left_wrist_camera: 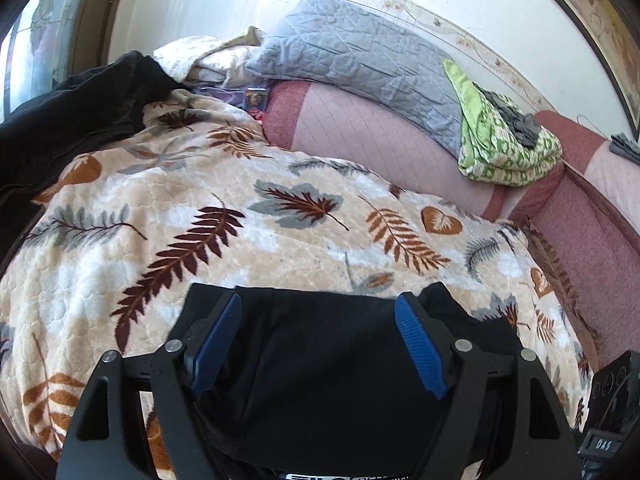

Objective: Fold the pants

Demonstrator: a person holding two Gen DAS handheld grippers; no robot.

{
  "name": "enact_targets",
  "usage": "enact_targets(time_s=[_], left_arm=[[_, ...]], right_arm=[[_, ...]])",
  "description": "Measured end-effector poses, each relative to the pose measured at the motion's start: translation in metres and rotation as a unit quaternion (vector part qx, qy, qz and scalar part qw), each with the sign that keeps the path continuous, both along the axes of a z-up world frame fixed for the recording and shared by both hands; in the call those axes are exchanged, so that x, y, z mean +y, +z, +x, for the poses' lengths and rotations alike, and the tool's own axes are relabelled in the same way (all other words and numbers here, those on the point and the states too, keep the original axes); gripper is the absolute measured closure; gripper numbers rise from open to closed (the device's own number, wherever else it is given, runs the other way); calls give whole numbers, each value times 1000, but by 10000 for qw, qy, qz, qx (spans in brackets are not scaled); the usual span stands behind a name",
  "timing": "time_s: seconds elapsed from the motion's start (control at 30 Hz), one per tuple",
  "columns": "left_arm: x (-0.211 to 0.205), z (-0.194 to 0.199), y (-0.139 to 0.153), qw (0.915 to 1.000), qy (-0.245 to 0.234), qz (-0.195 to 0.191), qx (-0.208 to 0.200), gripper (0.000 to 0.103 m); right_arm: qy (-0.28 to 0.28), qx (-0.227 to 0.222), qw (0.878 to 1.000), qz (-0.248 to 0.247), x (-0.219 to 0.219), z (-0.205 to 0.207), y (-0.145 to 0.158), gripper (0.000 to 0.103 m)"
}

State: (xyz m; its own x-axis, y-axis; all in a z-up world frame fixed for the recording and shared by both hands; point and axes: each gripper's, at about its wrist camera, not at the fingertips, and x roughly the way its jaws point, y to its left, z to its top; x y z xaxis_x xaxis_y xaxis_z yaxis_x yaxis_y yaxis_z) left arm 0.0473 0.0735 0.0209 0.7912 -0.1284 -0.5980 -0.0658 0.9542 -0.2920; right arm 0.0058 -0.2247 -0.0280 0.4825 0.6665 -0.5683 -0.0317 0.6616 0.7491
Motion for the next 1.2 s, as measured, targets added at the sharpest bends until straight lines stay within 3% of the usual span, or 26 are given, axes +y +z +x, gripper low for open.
enact_targets(time_s=[0.3, 0.53, 0.67, 0.73, 0.83, 1.0, 1.13, 1.17, 1.2], left_arm=[[43, -22, 6, 9964, 825, -167, 38, 24], [93, -51, -21, 9819, 1620, -798, 565, 24], [102, -58, -45, 9752, 1766, -959, 928, 24], [101, -54, -55, 9742, 1633, -1129, 1069, 24], [93, -52, -61, 9759, 1482, -1082, 1179, 24], [81, -55, -63, 9784, 1331, -1040, 1194, 21], [76, -56, -64, 9802, 994, -1272, 1144, 23], [76, -55, -65, 9800, 935, -1342, 1132, 26], [76, -54, -65, 9796, 880, -1407, 1134, 37]], right_arm=[[139, -68, 9997, -170, 11, 5, 4, 33], [794, -145, 9966, -133, 51, 50, 17, 32], [1388, -140, 9898, -286, 94, 84, 27, 32], [1754, -116, 9835, -425, 123, 103, 36, 32], [2184, -87, 9738, -635, 157, 120, 44, 28], [2815, 115, 9488, -1426, 230, 146, 43, 26], [3264, 289, 9113, -2493, 295, 157, 30, 25], [3406, 388, 9001, -2691, 309, 158, 24, 24], [3520, 479, 8875, -2935, 323, 158, 19, 15]])
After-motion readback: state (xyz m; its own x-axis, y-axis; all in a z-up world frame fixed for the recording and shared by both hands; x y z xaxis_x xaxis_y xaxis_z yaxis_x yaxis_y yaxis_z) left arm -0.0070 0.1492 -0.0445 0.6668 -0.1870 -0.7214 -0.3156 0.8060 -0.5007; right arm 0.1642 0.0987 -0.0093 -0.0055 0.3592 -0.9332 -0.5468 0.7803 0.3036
